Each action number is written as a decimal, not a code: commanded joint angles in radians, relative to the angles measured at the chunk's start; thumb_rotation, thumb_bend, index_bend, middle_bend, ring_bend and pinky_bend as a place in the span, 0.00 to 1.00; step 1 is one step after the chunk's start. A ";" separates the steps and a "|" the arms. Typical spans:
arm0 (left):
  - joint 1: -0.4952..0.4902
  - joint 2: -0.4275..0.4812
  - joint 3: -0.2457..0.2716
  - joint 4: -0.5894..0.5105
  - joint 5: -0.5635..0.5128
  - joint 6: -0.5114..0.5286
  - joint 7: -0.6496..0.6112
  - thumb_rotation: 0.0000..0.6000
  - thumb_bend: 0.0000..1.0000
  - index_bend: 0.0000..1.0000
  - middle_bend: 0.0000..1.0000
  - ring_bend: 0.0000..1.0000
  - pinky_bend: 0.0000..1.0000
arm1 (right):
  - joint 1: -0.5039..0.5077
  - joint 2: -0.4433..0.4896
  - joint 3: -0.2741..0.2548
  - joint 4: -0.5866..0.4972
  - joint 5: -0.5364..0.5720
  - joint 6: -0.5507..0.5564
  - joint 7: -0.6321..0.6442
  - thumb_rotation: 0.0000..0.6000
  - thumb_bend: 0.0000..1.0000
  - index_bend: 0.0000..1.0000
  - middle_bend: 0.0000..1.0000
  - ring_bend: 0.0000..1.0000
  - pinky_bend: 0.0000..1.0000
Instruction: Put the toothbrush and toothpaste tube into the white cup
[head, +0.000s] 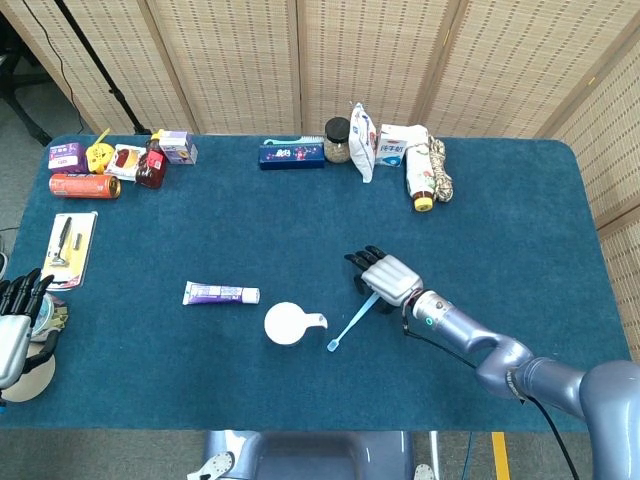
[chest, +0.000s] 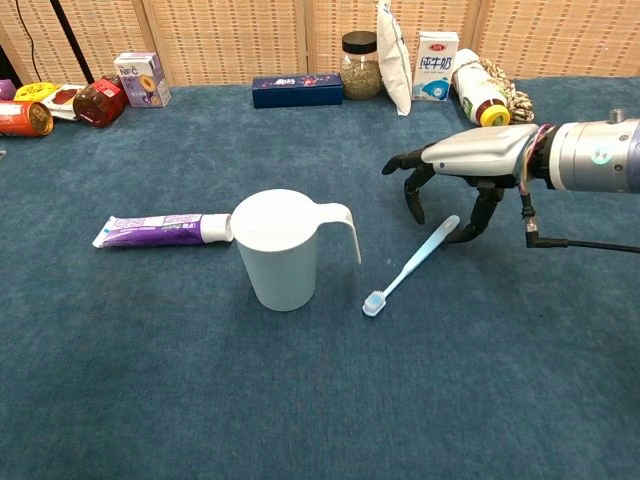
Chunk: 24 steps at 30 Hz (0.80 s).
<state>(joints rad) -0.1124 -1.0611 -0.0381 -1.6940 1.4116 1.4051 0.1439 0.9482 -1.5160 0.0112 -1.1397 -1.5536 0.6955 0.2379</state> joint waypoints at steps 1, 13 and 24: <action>0.000 0.000 0.000 0.000 0.000 0.000 0.000 1.00 0.41 0.00 0.00 0.00 0.00 | 0.002 -0.008 -0.004 0.011 -0.004 0.000 0.008 1.00 0.31 0.46 0.04 0.00 0.02; -0.002 0.000 0.000 0.000 -0.002 -0.003 0.000 1.00 0.41 0.00 0.00 0.00 0.00 | 0.016 -0.036 -0.007 0.054 0.009 -0.031 0.010 1.00 0.31 0.48 0.04 0.00 0.02; -0.002 0.000 0.000 0.000 -0.005 -0.004 0.000 1.00 0.41 0.00 0.00 0.00 0.00 | 0.008 -0.056 -0.012 0.078 0.004 -0.007 0.023 1.00 0.31 0.53 0.07 0.00 0.04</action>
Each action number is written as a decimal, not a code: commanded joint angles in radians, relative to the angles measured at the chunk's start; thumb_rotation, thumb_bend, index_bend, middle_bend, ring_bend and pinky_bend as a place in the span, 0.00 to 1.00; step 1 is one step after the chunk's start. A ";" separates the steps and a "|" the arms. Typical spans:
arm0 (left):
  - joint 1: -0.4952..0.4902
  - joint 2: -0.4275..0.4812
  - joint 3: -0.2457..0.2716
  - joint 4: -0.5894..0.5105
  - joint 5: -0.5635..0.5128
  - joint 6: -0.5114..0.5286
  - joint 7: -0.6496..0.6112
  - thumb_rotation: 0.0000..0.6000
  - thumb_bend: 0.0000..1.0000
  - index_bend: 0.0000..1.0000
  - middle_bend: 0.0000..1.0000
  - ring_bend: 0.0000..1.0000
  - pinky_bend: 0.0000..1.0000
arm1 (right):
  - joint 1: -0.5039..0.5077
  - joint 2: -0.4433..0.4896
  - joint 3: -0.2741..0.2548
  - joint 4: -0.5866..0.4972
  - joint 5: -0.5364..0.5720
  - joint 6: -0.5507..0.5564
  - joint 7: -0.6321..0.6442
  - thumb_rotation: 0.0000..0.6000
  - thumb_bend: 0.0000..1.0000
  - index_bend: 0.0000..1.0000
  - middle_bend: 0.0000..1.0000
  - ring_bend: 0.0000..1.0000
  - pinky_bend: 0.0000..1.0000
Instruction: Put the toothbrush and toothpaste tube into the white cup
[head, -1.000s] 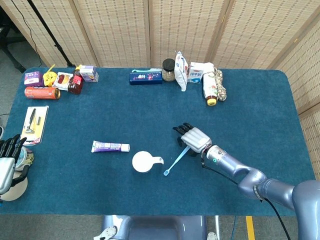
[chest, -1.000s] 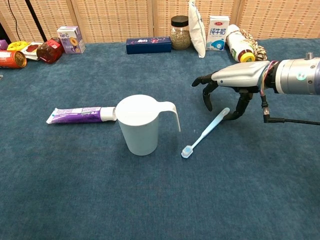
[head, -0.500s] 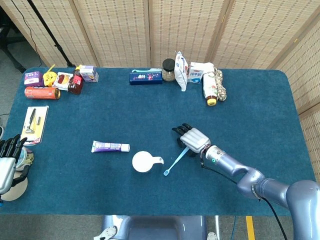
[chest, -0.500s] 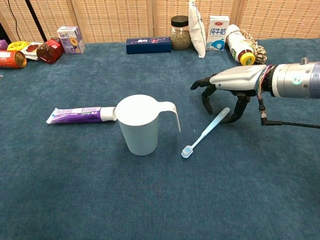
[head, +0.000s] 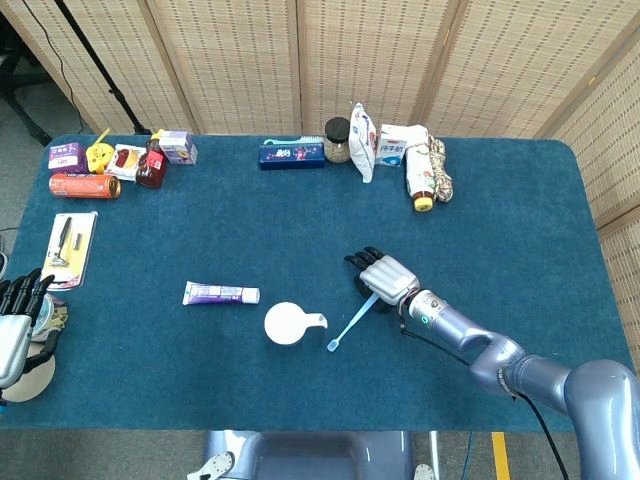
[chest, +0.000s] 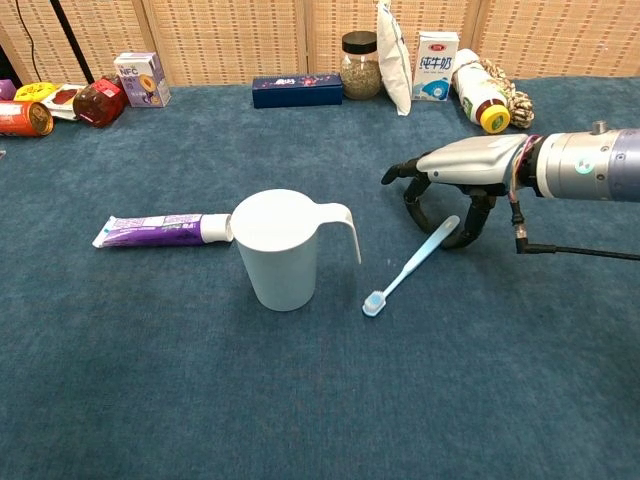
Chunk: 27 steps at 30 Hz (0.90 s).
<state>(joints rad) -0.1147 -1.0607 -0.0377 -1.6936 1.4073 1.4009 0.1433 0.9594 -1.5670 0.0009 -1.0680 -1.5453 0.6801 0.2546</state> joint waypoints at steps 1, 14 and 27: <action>0.000 0.000 0.000 0.000 -0.001 0.000 0.001 1.00 0.41 0.00 0.00 0.00 0.00 | -0.004 -0.007 -0.004 0.010 -0.006 0.010 0.008 1.00 0.31 0.54 0.07 0.00 0.04; -0.001 -0.002 0.001 -0.001 -0.002 -0.001 0.006 1.00 0.41 0.00 0.00 0.00 0.00 | -0.002 -0.021 -0.015 0.031 -0.013 0.008 0.018 1.00 0.31 0.55 0.07 0.00 0.05; -0.001 0.000 0.001 -0.001 -0.003 -0.001 0.004 1.00 0.41 0.00 0.00 0.00 0.00 | -0.007 -0.028 -0.015 0.040 -0.007 0.015 0.020 1.00 0.32 0.63 0.09 0.00 0.05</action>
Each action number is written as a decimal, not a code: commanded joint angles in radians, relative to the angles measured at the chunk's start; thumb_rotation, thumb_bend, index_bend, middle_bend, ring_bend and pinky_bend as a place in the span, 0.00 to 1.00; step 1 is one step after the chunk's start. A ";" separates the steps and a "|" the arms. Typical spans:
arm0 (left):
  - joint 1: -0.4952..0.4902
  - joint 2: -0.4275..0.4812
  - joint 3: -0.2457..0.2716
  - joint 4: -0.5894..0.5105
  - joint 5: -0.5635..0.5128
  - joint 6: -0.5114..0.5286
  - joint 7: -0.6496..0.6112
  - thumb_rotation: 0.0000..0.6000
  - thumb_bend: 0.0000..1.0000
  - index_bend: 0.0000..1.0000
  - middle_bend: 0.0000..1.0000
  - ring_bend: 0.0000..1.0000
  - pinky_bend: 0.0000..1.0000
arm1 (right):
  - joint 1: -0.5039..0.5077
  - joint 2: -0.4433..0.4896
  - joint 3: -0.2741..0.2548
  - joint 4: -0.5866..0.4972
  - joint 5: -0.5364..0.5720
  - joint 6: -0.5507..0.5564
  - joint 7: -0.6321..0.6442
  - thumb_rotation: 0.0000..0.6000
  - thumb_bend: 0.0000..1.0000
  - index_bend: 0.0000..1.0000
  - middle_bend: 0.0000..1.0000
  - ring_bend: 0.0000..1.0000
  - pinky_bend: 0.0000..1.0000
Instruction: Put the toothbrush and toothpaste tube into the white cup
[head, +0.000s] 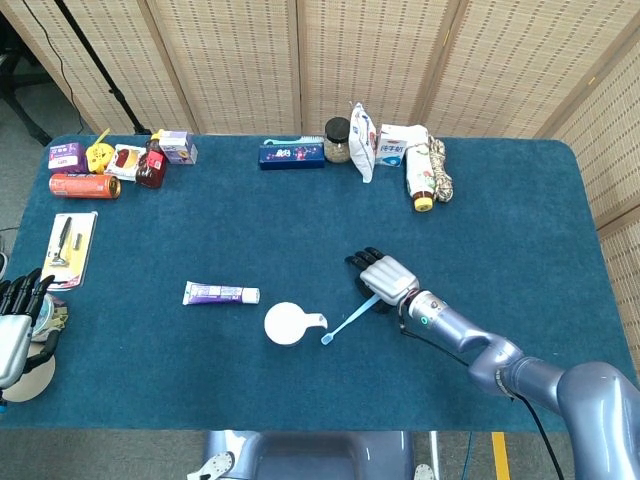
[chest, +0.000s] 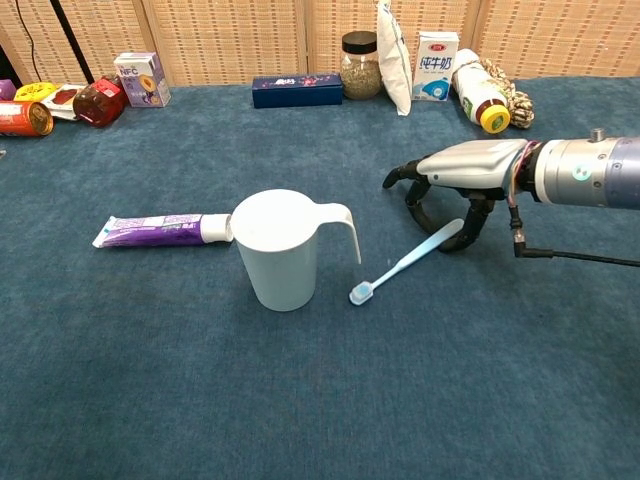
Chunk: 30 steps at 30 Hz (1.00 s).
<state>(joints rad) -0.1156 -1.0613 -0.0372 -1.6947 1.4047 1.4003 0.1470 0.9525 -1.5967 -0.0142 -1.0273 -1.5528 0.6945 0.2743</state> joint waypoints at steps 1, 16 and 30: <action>0.000 0.000 0.000 0.000 0.000 0.000 0.000 1.00 0.41 0.00 0.00 0.00 0.00 | 0.000 0.002 0.000 -0.001 0.000 0.001 0.000 1.00 0.32 0.63 0.09 0.00 0.05; -0.001 0.000 0.002 -0.001 0.003 -0.001 0.002 1.00 0.41 0.00 0.00 0.00 0.00 | -0.013 0.081 0.042 -0.050 0.028 0.054 -0.015 1.00 0.33 0.63 0.09 0.00 0.06; 0.007 0.011 0.011 -0.003 0.027 0.013 -0.023 1.00 0.41 0.00 0.00 0.00 0.00 | -0.050 0.290 0.130 -0.236 0.100 0.140 -0.076 1.00 0.35 0.63 0.09 0.00 0.06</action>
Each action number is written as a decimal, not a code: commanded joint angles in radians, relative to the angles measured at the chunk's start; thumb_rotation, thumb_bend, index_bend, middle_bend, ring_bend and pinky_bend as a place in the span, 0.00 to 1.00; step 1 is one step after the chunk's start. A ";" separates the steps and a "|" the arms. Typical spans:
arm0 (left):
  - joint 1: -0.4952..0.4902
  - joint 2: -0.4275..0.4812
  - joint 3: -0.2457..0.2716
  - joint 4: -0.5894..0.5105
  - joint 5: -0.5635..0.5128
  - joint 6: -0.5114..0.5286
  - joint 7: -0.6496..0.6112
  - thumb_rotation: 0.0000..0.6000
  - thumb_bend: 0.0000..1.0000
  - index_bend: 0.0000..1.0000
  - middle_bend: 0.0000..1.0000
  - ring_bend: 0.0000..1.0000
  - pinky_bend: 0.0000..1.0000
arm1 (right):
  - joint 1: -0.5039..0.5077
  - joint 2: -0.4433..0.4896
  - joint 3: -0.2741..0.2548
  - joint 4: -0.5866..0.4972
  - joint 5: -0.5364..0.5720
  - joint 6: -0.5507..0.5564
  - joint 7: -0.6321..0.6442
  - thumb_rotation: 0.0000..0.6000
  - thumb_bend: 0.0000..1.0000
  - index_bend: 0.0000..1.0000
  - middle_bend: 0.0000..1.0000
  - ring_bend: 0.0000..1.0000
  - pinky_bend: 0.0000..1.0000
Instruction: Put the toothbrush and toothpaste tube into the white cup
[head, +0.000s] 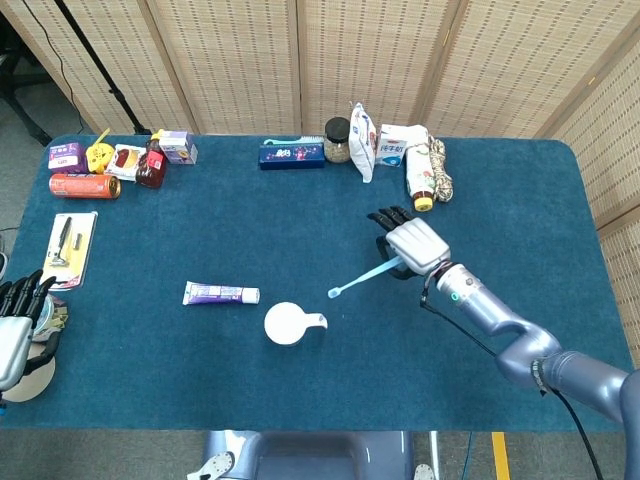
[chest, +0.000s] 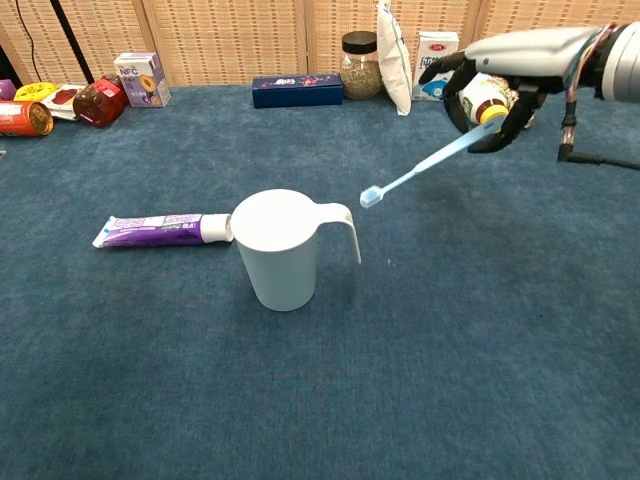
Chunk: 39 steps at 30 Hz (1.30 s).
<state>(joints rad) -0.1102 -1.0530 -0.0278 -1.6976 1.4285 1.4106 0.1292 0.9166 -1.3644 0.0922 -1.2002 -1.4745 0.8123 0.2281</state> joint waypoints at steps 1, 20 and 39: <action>0.003 0.004 0.002 0.000 0.006 0.005 -0.008 1.00 0.41 0.00 0.00 0.00 0.00 | -0.017 0.078 0.028 -0.087 0.026 0.025 -0.040 1.00 0.35 0.63 0.09 0.00 0.06; 0.027 0.024 0.010 0.014 0.059 0.055 -0.093 1.00 0.41 0.00 0.00 0.00 0.00 | -0.099 0.232 0.059 -0.533 -0.027 0.226 -0.457 1.00 0.36 0.63 0.11 0.00 0.11; 0.022 0.022 0.003 0.014 0.042 0.041 -0.084 1.00 0.41 0.00 0.00 0.00 0.00 | -0.068 0.009 0.092 -0.470 -0.080 0.290 -0.733 1.00 0.37 0.64 0.13 0.00 0.13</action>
<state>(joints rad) -0.0882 -1.0312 -0.0251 -1.6832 1.4710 1.4513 0.0455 0.8400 -1.3259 0.1778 -1.6999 -1.5404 1.0913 -0.4726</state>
